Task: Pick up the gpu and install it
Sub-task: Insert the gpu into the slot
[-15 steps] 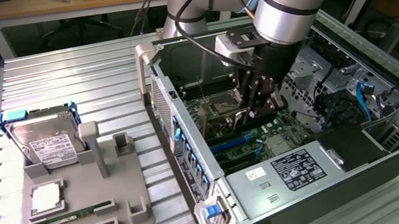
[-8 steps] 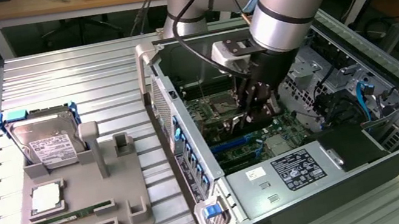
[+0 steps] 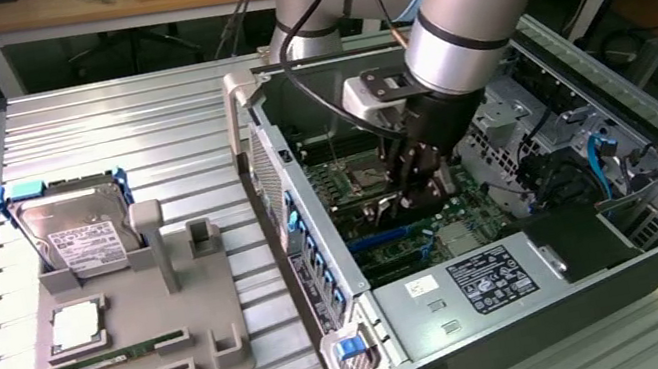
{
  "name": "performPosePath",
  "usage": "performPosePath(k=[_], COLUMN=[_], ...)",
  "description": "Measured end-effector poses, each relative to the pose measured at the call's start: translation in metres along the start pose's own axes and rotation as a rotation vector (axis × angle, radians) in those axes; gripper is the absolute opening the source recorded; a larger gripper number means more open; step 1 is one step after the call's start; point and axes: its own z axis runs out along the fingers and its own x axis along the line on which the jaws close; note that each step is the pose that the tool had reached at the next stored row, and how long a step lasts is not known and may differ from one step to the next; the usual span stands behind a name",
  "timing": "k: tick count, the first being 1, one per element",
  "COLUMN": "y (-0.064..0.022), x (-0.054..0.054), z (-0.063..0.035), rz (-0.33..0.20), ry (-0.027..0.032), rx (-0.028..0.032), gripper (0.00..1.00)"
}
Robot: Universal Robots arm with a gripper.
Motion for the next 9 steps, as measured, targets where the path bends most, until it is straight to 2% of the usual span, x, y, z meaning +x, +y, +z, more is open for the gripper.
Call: performPosePath(k=[3, 4, 5, 9], y=[0.0, -0.0001, -0.0002, -0.0004], x=[0.0001, 0.0001, 0.0001, 0.0002], z=[0.0028, 0.0037, 0.0055, 0.0093], rz=[0.0, 0.0, 0.0, 0.001], ry=[0.0002, 0.0003, 0.0006, 0.0005], rx=[-0.0051, -0.0095, -0.0173, -0.0187], gripper=[0.27, 0.27, 0.27, 0.27])
